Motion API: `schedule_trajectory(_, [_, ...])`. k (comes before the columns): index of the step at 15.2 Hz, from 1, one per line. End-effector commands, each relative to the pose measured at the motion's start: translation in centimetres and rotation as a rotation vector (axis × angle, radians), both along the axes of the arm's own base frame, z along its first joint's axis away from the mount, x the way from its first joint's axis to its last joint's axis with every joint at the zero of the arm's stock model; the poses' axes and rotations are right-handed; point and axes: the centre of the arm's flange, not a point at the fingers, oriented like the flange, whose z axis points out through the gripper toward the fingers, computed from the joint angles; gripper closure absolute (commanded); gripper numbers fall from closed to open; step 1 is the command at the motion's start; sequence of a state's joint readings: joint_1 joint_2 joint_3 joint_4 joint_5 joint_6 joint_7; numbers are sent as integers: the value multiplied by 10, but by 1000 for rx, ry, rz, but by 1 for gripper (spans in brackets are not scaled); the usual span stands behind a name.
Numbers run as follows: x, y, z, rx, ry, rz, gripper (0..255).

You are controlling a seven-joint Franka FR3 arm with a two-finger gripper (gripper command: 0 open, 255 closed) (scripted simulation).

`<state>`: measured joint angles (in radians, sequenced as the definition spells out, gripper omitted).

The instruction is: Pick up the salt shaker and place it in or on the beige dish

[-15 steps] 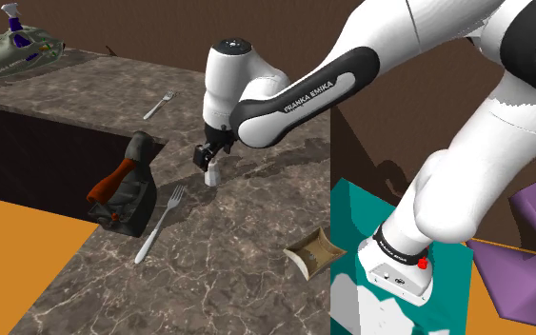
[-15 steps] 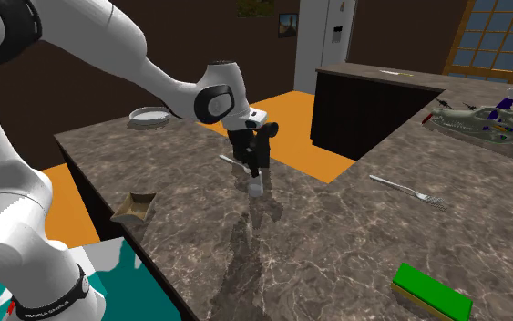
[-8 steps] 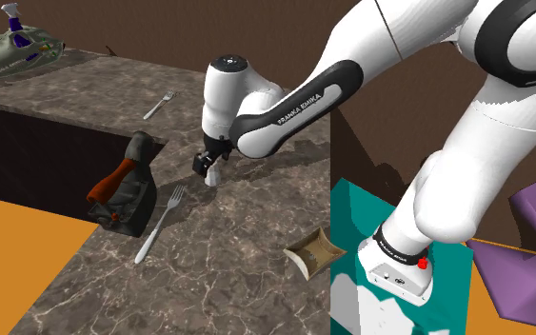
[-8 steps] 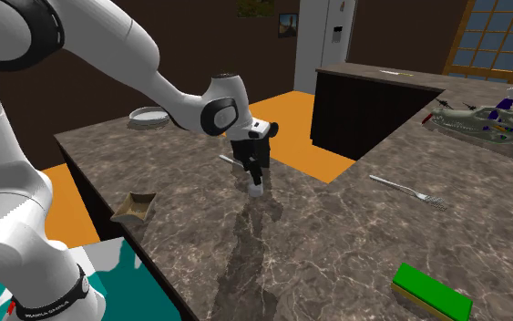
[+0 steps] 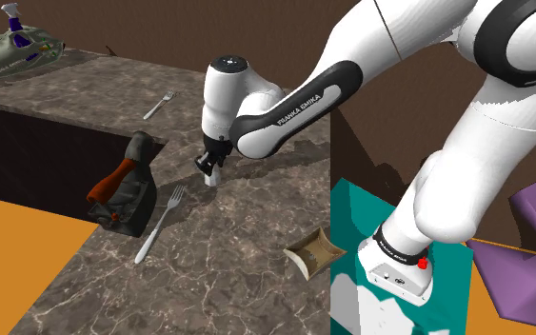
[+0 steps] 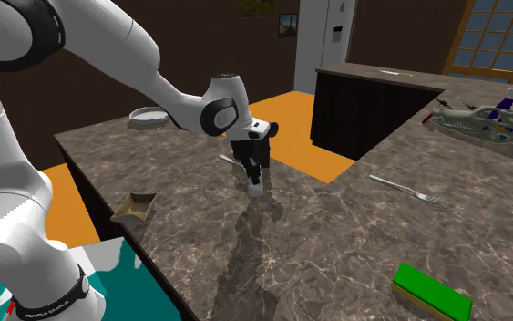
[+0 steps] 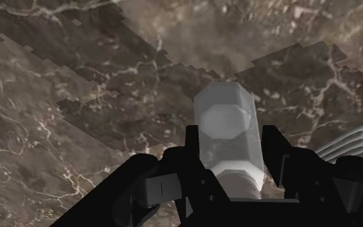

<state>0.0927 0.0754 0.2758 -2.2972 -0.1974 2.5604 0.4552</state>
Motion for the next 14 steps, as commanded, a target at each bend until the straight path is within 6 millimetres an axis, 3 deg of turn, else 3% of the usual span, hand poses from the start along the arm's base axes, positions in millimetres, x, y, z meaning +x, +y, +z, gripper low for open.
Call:
schedule_trajectory(1, [0, -1, 0, -1, 1, -1, 255])
schedule_trajectory(8, [0, -1, -1, -1, 1, -1, 255])
schedule_trajectory(14, [0, -1, 31, -1, 1, -1, 255])
